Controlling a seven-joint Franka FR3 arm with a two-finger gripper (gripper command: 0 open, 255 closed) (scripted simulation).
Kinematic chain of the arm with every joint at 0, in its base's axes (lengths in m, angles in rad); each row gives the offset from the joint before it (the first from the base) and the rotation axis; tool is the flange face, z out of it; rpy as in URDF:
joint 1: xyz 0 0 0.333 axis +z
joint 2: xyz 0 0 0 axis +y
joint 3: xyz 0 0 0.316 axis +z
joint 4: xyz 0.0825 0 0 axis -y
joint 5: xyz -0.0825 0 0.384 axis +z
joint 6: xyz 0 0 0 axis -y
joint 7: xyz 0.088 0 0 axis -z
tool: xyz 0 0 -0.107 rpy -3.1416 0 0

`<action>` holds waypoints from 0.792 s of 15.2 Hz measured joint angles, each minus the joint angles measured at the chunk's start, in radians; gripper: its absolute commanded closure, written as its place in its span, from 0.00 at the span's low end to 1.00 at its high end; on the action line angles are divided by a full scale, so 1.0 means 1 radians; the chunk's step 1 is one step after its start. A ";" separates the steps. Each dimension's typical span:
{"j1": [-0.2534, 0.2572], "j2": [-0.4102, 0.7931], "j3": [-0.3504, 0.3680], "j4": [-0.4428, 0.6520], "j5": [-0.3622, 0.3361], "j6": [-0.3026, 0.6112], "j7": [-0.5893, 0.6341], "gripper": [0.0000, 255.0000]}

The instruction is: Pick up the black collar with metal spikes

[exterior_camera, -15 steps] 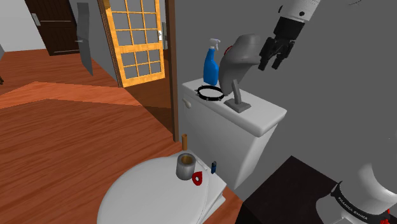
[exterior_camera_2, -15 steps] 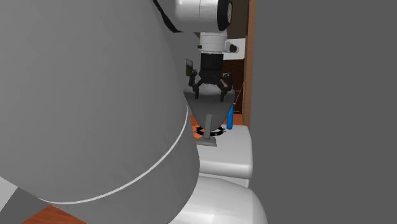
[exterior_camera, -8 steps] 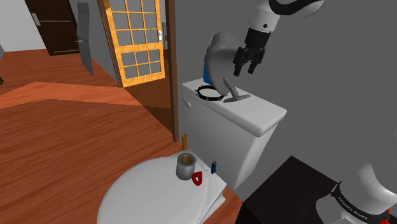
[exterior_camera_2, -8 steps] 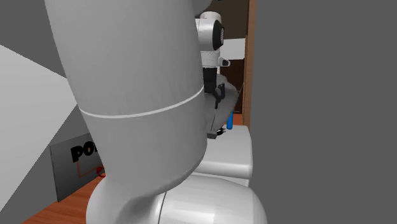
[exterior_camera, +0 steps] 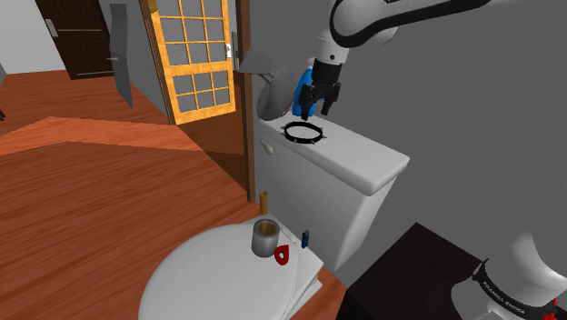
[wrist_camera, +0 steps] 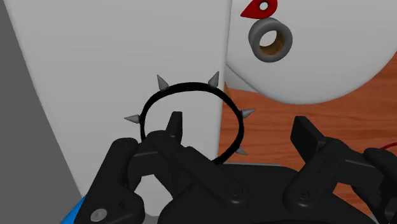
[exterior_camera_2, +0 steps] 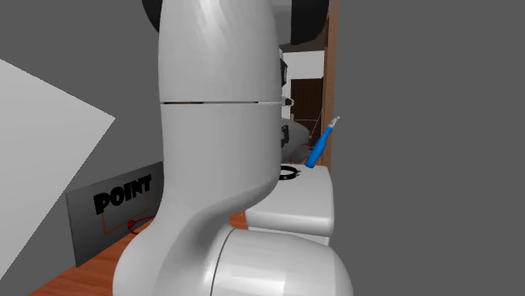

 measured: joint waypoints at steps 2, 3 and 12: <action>0.012 0.077 0.012 0.074 -0.013 -0.005 0.018 0.00; 0.016 0.120 0.016 0.108 -0.020 0.001 0.021 0.00; 0.037 0.286 0.028 0.236 -0.049 0.036 0.032 0.00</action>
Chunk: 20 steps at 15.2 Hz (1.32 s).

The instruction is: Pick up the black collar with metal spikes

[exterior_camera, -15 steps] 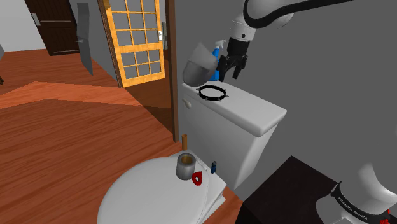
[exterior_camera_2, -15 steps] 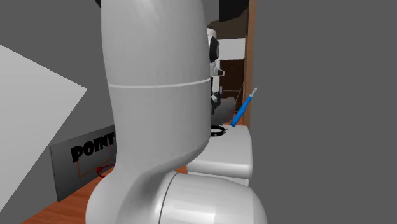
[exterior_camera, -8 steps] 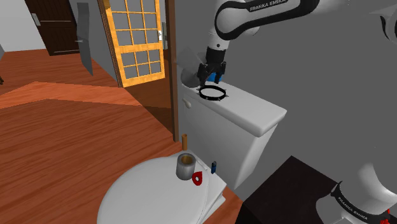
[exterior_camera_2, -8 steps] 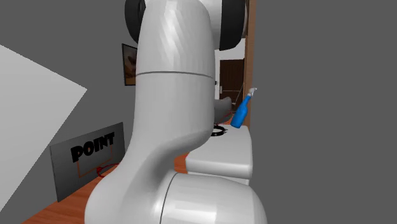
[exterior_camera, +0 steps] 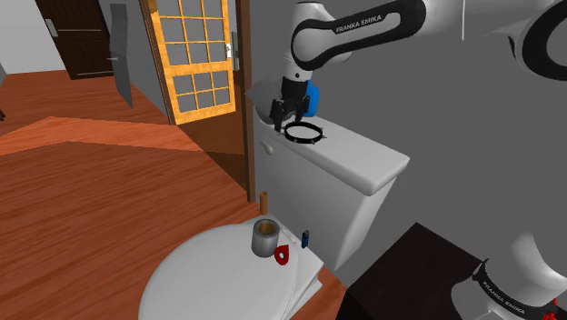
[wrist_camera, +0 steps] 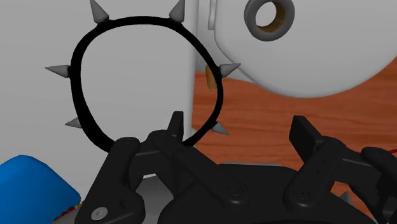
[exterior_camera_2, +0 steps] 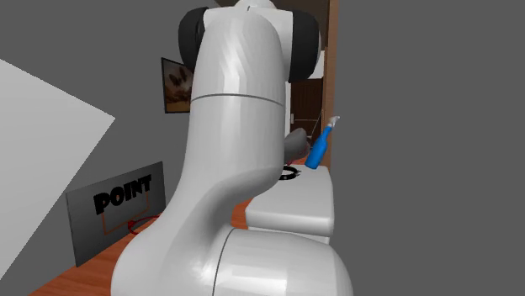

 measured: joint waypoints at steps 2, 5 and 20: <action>0.002 0.015 0.002 -0.022 -0.001 0.032 0.001 0.00; -0.002 0.020 0.001 -0.036 0.000 0.043 -0.004 1.00; -0.004 0.018 -0.001 0.011 -0.001 -0.014 -0.003 1.00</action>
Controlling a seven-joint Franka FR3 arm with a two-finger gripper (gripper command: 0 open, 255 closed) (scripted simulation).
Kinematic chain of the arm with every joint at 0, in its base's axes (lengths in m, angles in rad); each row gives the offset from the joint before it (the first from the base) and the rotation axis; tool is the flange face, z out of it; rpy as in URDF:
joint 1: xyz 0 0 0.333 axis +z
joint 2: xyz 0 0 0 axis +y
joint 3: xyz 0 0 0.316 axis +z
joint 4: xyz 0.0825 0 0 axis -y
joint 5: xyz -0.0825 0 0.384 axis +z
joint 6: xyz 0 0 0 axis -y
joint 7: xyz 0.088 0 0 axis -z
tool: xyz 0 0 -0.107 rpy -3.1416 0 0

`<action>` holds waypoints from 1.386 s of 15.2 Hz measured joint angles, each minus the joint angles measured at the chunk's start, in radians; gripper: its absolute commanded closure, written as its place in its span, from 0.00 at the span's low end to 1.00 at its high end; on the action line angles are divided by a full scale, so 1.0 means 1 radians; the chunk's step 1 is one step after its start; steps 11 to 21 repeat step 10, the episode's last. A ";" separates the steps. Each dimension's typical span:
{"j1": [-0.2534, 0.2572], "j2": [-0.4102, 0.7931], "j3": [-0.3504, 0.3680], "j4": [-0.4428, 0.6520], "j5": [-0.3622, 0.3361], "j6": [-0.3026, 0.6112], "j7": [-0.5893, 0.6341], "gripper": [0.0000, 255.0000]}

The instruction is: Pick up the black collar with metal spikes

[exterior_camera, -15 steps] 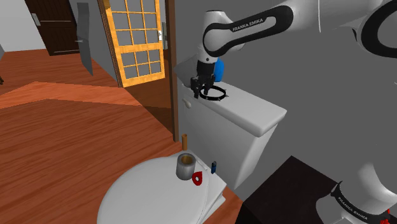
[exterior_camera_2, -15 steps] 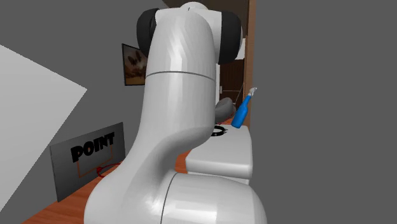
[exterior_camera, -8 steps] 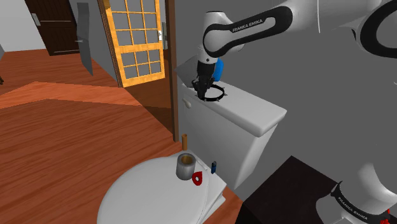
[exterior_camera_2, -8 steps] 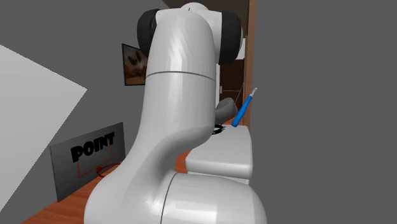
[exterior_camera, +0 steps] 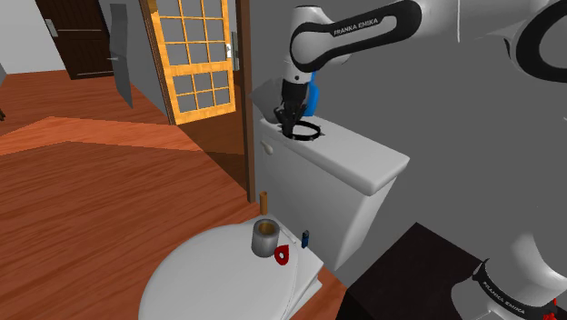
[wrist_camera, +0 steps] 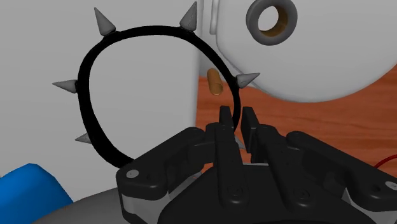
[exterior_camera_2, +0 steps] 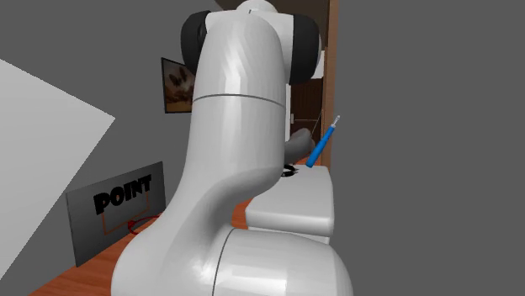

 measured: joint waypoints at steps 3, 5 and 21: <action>0.001 -0.011 0.000 0.025 0.001 -0.038 0.004 1.00; -0.001 -0.014 0.000 0.047 0.002 -0.064 0.003 1.00; 0.000 -0.014 0.000 0.107 0.001 -0.124 0.005 1.00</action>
